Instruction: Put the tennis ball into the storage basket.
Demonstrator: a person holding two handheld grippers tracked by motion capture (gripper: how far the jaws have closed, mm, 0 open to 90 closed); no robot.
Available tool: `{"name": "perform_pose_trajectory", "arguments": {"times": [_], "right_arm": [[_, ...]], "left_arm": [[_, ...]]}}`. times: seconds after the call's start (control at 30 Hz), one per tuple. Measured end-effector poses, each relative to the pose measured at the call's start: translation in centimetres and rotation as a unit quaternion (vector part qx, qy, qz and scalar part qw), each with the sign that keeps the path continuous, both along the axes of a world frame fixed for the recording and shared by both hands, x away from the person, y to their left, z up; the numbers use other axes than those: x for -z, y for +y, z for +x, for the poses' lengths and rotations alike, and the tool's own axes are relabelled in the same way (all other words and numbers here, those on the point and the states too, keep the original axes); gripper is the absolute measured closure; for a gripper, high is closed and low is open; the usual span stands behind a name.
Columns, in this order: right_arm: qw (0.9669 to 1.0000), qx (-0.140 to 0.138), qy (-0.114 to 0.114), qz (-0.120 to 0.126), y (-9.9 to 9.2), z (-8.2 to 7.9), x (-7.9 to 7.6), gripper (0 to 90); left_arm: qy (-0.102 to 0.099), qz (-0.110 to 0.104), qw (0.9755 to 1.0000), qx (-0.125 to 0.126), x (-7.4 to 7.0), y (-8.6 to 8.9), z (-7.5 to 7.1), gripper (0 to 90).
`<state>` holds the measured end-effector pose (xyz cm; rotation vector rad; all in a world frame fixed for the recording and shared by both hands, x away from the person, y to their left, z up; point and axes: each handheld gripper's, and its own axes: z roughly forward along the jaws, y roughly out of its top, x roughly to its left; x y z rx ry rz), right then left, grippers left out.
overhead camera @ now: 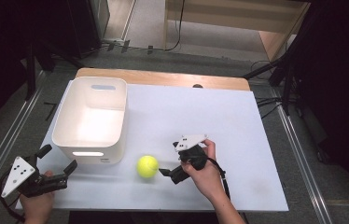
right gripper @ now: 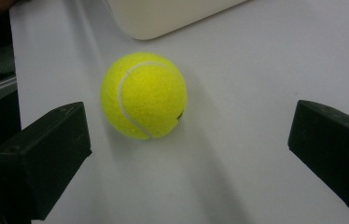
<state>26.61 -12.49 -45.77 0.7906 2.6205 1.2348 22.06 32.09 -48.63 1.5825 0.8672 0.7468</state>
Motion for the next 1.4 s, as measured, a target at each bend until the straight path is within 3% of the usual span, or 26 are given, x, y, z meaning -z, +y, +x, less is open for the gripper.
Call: {"name": "perform_pose_trajectory", "arguments": {"times": [0.6,0.97,1.03,1.17,1.4], "right_arm": [[0.998,-0.039,0.017,-0.046,3.0,0.6,0.4,0.0],[0.9962,-0.048,0.026,-0.067,4.3,1.0,0.8,0.0],[0.9949,-0.05,0.029,-0.083,4.9,1.1,1.0,0.0],[0.9936,-0.065,0.029,-0.087,5.4,1.3,1.1,0.0],[0.991,-0.065,0.046,-0.107,6.4,1.6,1.3,0.0]], "left_arm": [[0.0,0.0,1.0,0.001,0.0,-0.1,0.0,0.0],[0.0,0.0,1.0,0.002,0.0,0.1,0.0,0.0],[0.001,-0.005,1.0,0.002,0.0,0.1,0.0,0.0],[0.001,-0.002,1.0,0.001,0.0,0.0,0.0,0.0],[0.0,-0.003,1.0,-0.002,0.0,0.1,0.0,0.0]]}}
